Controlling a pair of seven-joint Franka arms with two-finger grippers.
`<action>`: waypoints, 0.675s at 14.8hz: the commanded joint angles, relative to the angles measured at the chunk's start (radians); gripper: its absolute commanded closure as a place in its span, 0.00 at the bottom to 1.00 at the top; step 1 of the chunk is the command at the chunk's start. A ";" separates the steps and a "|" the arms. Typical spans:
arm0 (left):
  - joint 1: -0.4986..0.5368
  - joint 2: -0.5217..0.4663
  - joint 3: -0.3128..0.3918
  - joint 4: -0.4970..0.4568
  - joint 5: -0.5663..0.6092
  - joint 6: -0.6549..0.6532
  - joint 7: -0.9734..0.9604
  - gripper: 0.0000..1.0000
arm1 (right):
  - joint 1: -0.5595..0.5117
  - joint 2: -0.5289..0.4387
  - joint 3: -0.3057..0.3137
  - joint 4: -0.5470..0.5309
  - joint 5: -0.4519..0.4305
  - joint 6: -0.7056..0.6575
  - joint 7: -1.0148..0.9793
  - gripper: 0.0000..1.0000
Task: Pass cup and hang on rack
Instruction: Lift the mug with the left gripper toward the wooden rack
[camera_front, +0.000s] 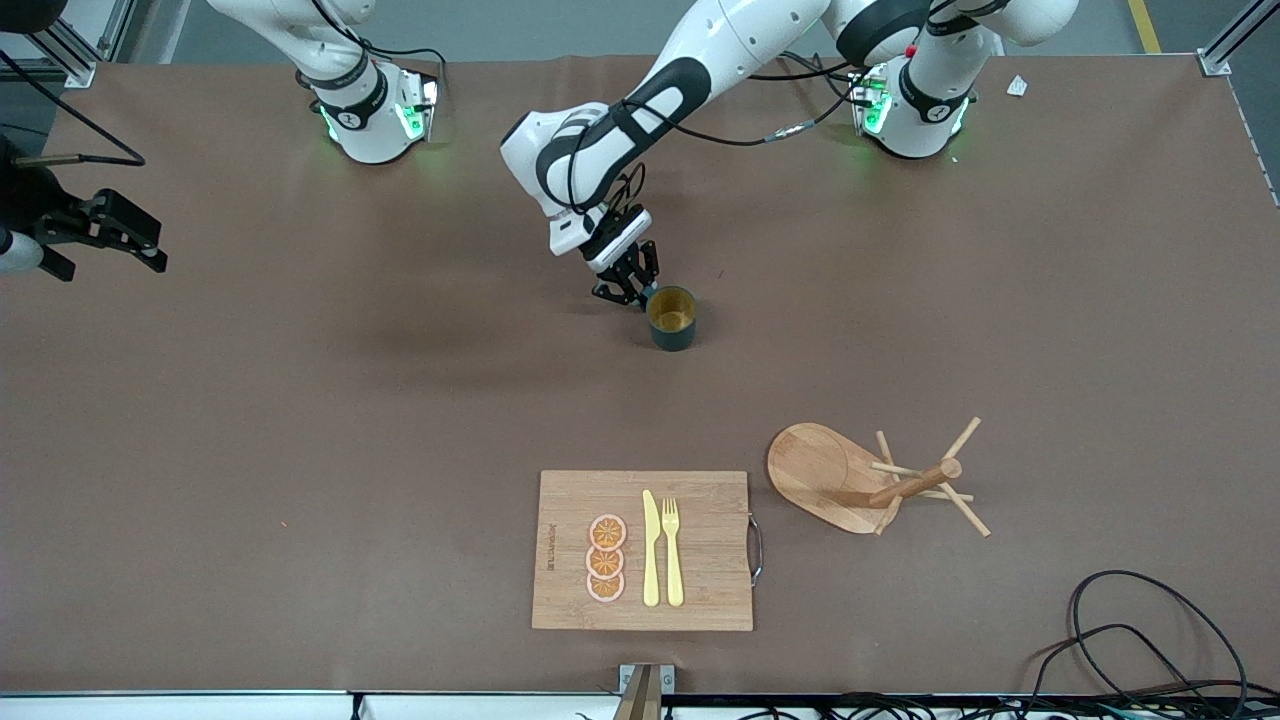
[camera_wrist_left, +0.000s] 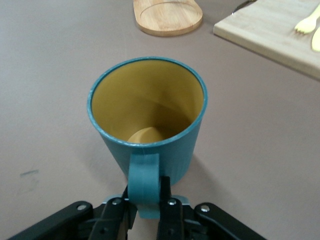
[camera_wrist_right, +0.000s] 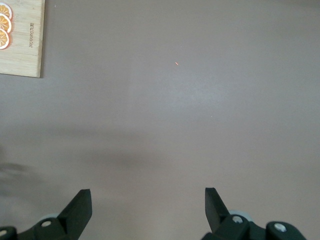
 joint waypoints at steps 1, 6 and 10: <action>0.100 -0.090 -0.051 0.004 -0.056 0.024 0.083 0.85 | 0.001 -0.017 0.000 -0.007 0.012 -0.005 -0.003 0.00; 0.344 -0.301 -0.143 0.006 -0.341 0.083 0.335 0.87 | -0.001 -0.017 0.000 -0.004 0.012 -0.005 -0.007 0.00; 0.505 -0.418 -0.143 0.006 -0.635 0.164 0.497 0.88 | -0.001 -0.017 0.000 -0.002 0.012 -0.005 -0.009 0.00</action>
